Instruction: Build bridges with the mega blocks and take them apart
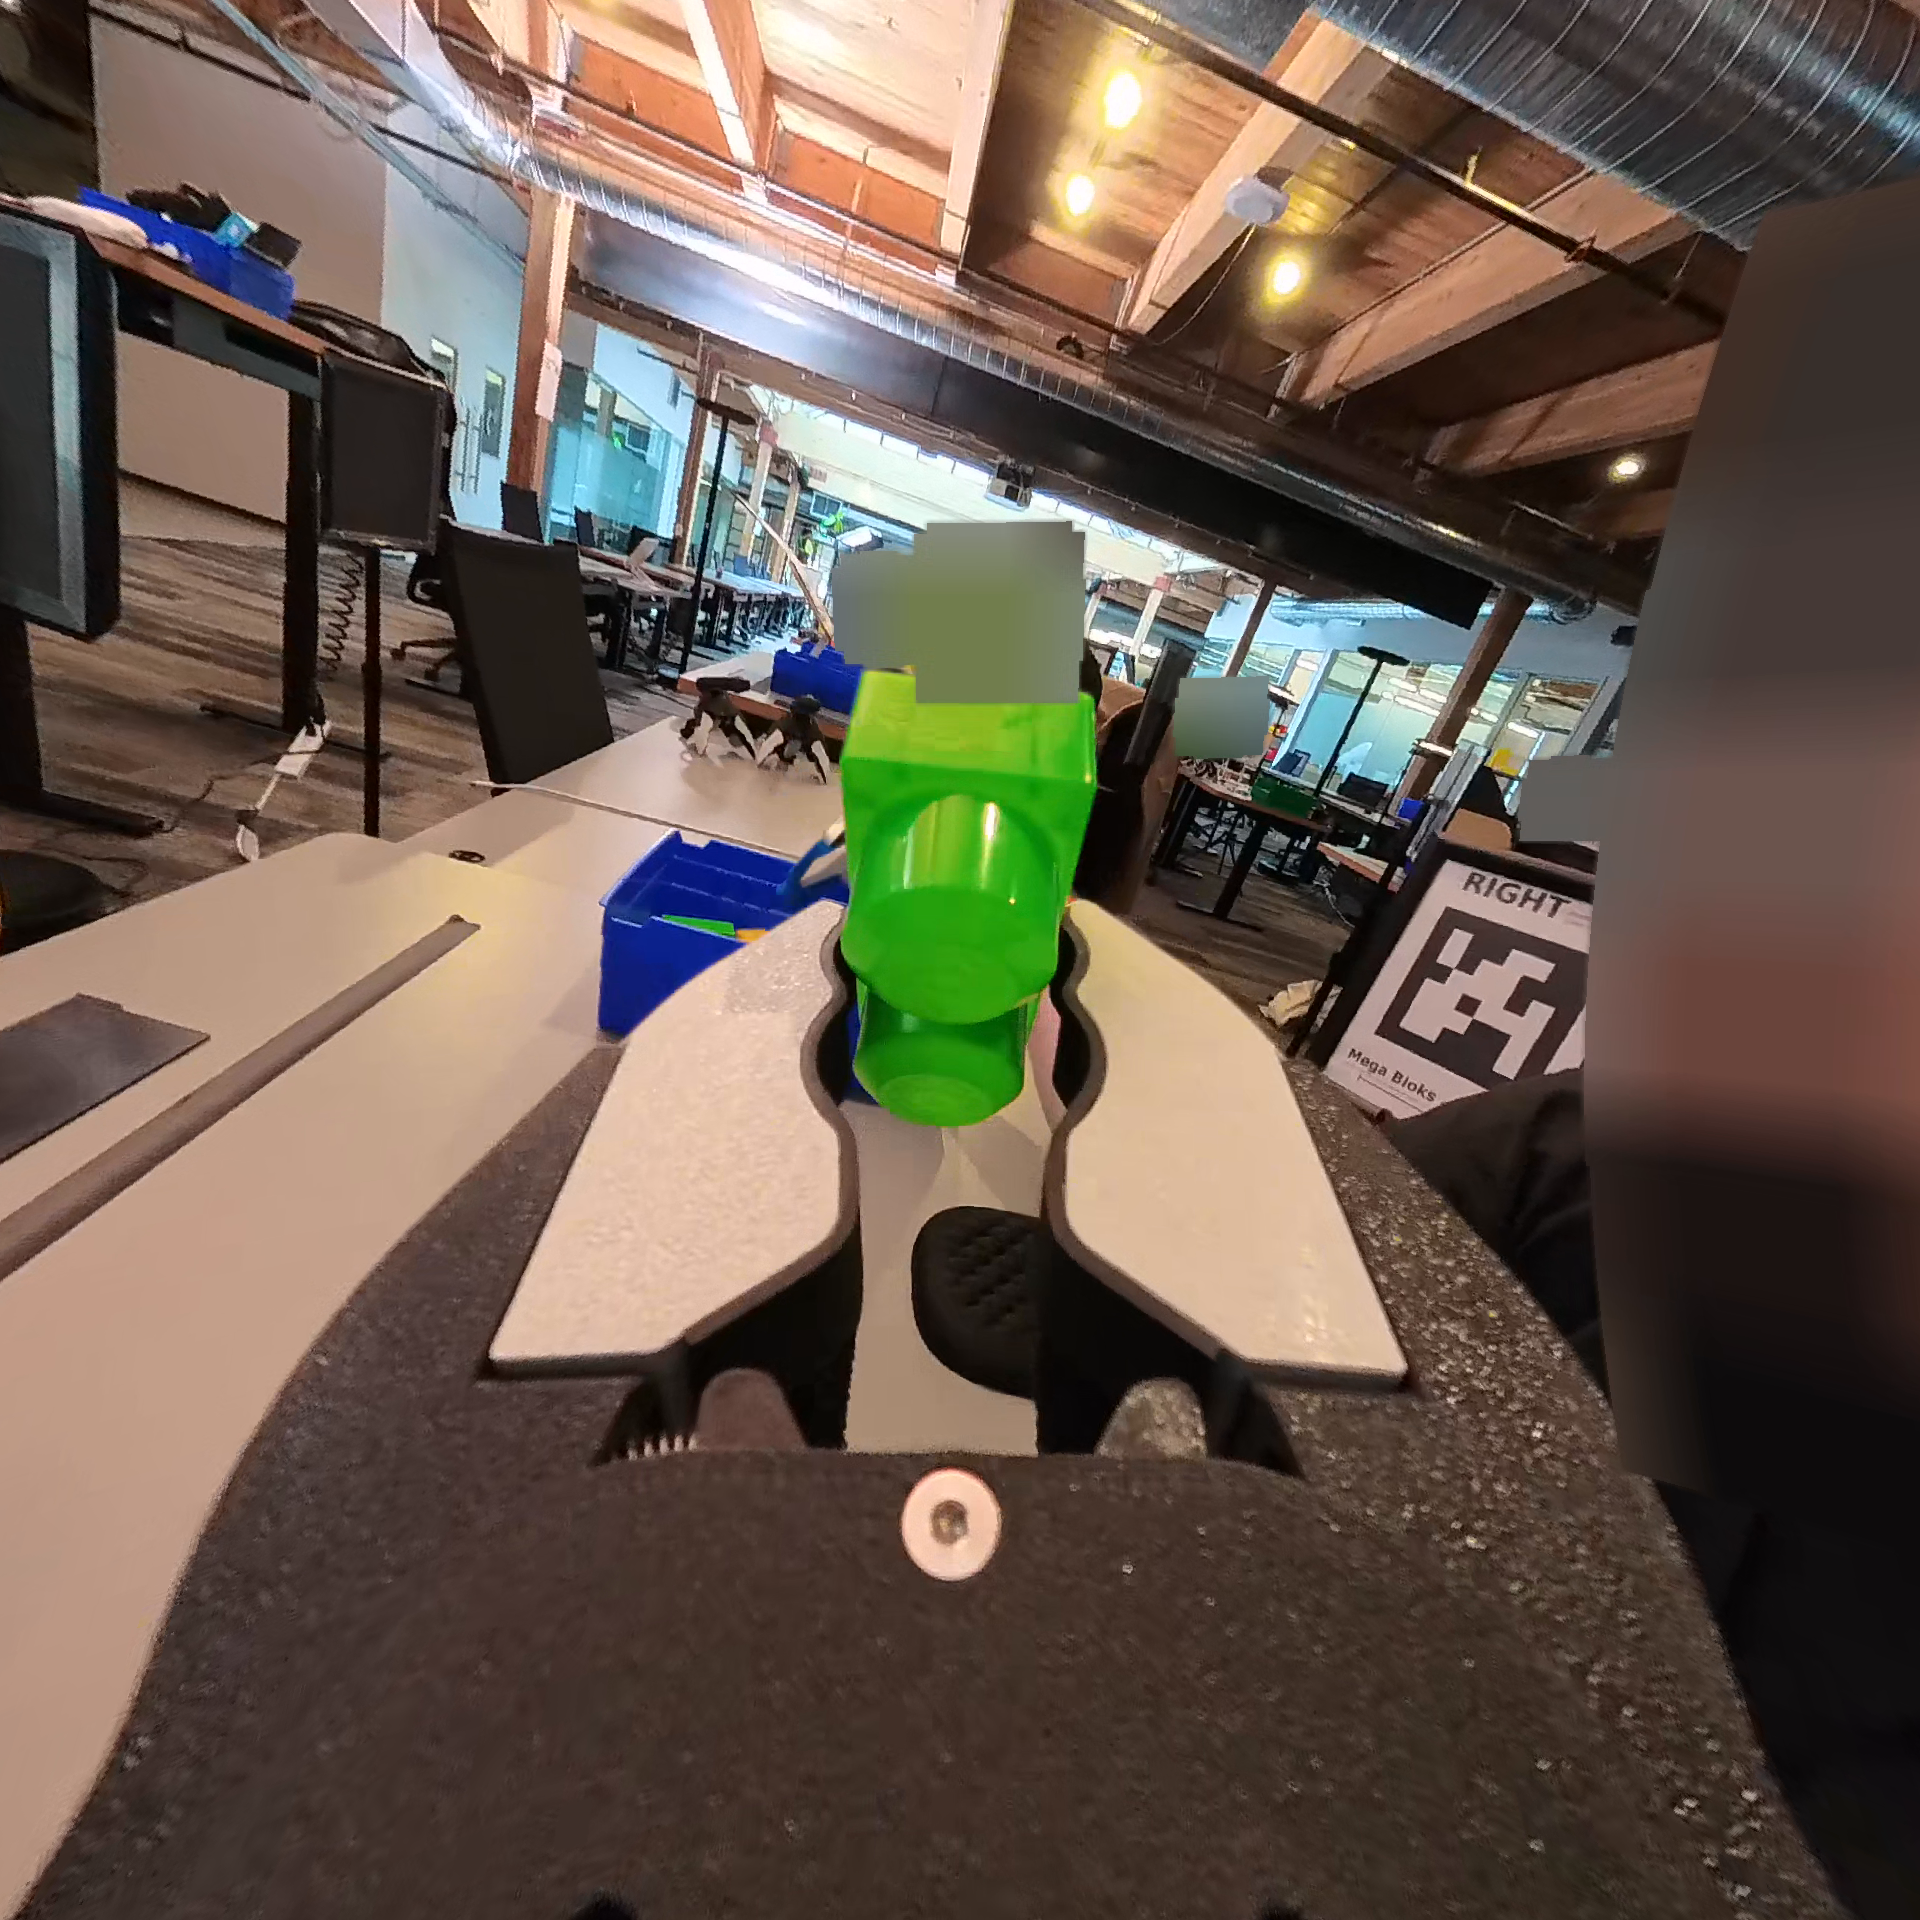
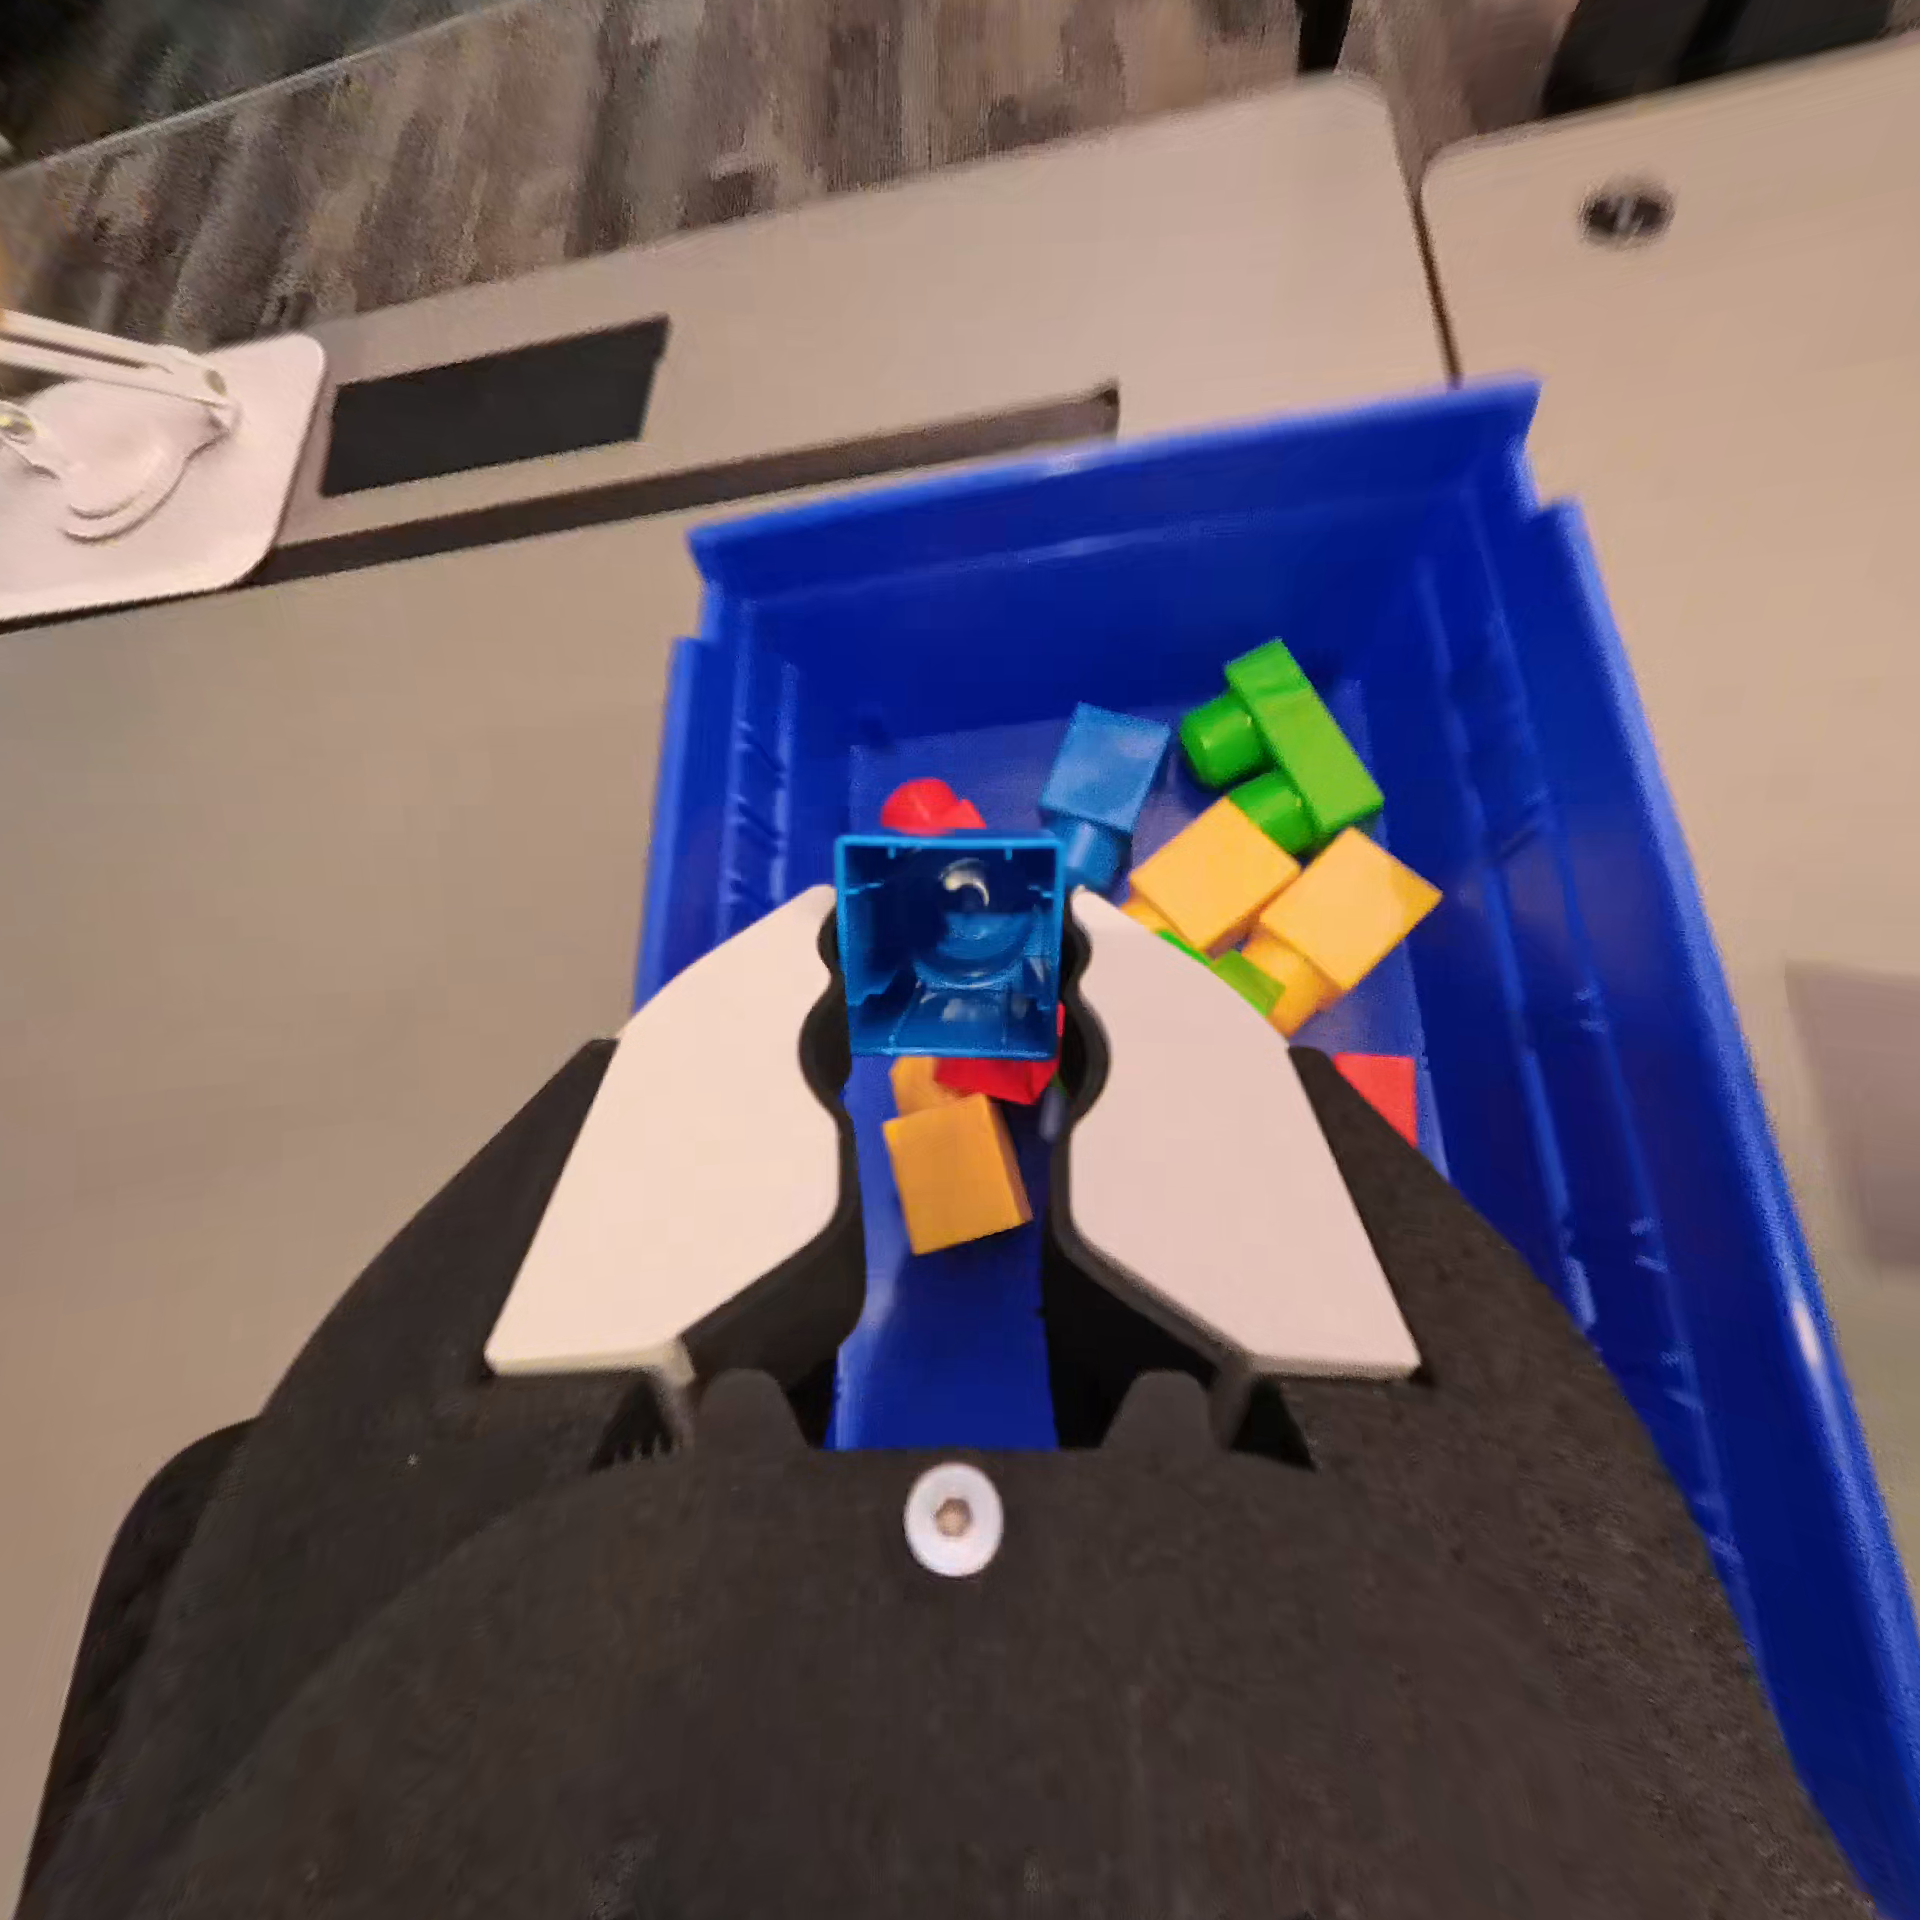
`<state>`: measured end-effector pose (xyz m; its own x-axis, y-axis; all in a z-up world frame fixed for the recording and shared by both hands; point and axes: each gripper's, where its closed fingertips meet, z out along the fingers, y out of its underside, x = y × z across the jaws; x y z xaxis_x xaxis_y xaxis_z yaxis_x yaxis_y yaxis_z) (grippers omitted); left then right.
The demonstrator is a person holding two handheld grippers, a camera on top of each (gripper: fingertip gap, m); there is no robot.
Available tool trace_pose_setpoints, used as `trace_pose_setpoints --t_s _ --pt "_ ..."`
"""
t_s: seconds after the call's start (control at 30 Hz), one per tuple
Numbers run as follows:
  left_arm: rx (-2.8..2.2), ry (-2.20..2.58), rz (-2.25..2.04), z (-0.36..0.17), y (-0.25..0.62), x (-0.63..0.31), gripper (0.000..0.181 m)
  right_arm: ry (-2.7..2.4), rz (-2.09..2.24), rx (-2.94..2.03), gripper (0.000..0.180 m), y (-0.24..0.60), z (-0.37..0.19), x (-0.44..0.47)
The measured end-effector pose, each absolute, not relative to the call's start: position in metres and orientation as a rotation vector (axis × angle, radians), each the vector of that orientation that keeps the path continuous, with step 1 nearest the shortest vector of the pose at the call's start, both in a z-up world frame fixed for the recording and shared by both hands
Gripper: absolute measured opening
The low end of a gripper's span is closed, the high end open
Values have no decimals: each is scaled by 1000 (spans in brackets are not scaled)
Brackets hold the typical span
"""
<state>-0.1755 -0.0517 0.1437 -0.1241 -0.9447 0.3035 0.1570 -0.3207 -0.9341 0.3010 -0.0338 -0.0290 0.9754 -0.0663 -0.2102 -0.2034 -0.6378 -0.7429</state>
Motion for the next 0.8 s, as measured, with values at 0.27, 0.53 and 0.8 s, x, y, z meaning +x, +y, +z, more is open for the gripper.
trace_pose_setpoints --t_s 0.27,0.53,0.8 --pt "-1309 1019 -1586 130 -53 -161 36 309 197 -2188 56 -17 -42 322" --pt "-1507 1148 -1431 87 -51 -131 35 -284 512 -1675 52 -17 122 162" --pt "-1555 1254 -1373 70 -63 -115 36 -975 904 -1447 52 -58 148 -75"
